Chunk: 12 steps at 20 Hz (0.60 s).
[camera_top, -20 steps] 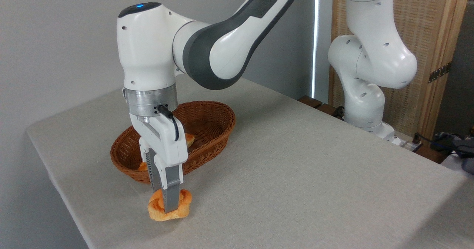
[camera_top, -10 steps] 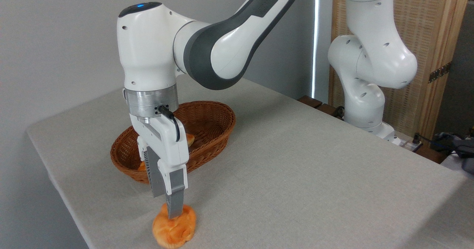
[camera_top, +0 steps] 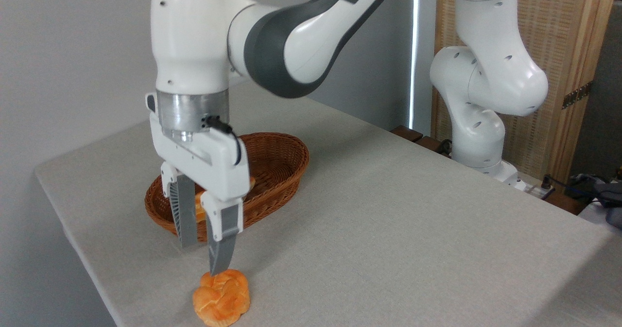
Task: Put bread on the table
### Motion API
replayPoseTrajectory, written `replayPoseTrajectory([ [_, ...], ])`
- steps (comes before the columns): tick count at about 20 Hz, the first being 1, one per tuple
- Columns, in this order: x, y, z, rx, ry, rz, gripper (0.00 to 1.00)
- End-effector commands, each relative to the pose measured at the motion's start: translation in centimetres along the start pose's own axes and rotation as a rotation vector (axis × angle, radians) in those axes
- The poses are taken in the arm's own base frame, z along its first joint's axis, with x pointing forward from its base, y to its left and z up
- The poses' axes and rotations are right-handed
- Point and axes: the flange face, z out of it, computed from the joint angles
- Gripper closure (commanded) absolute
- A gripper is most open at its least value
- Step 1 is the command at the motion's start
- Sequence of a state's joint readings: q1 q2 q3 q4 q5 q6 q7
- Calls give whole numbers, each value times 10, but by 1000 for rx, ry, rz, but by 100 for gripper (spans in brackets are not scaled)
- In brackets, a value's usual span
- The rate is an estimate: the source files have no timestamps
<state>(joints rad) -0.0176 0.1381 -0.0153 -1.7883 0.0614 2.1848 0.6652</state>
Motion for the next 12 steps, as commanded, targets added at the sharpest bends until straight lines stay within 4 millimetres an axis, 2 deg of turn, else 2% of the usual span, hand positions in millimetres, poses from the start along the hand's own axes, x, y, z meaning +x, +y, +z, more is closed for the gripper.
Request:
replayPoseTrajectory([
  [1, -29, -6, -50, -83, 2, -96, 0],
  [3, -38, 0, -66, -140, -19, -113, 0],
  [7, -36, 5, -111, -253, -96, -103, 0],
  [12, -31, 18, -133, -309, -109, -86, 0],
])
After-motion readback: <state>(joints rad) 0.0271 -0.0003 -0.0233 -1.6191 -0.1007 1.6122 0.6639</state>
